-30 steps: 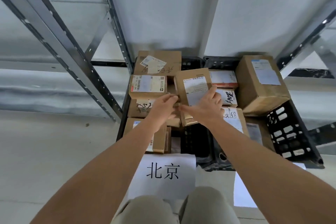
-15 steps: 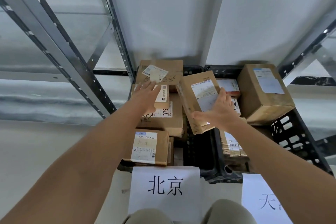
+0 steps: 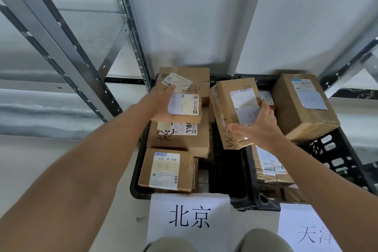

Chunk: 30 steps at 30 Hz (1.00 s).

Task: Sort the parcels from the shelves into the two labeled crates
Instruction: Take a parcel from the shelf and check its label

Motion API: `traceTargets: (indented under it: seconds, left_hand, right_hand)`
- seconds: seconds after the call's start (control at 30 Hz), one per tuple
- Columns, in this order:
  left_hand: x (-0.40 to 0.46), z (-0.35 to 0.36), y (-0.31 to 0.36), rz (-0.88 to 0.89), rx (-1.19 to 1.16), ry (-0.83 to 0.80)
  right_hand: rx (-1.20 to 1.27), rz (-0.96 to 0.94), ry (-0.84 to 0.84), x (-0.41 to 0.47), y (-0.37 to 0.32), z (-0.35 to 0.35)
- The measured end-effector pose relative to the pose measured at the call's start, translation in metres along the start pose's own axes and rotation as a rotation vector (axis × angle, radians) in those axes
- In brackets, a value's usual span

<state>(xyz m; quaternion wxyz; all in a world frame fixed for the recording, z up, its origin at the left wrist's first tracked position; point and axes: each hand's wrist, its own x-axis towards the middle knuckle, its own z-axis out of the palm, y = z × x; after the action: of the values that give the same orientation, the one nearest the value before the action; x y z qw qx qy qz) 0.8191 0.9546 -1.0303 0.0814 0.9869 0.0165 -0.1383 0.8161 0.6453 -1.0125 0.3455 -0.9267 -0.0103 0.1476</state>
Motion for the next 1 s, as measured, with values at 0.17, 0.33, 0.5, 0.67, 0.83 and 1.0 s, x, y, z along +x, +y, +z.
traceTargets:
  seconds: [0.17, 0.33, 0.5, 0.67, 0.83, 1.0]
  left_hand:
    - [0.014, -0.026, -0.002, 0.066, -0.194, 0.159]
    - [0.041, -0.044, 0.001, 0.098, -0.240, 0.274]
    - [0.075, -0.040, -0.005, 0.065, -0.318, 0.260]
    - [0.095, -0.026, -0.022, 0.034, -0.356, 0.203]
    - [0.085, -0.024, -0.028, 0.050, -0.246, 0.232]
    - [0.037, -0.033, -0.018, 0.049, -0.373, 0.508]
  right_hand:
    - [0.055, 0.028, 0.037, 0.004, 0.005, -0.005]
    - [0.088, 0.052, 0.039, 0.008, 0.012, -0.007]
    - [0.094, 0.041, 0.001, 0.015, 0.017, -0.003]
    - [0.058, 0.040, -0.050, 0.018, 0.015, 0.003]
    - [-0.075, -0.108, -0.104, 0.018, 0.005, 0.011]
    - [-0.312, -0.310, -0.170, 0.015, -0.024, 0.027]
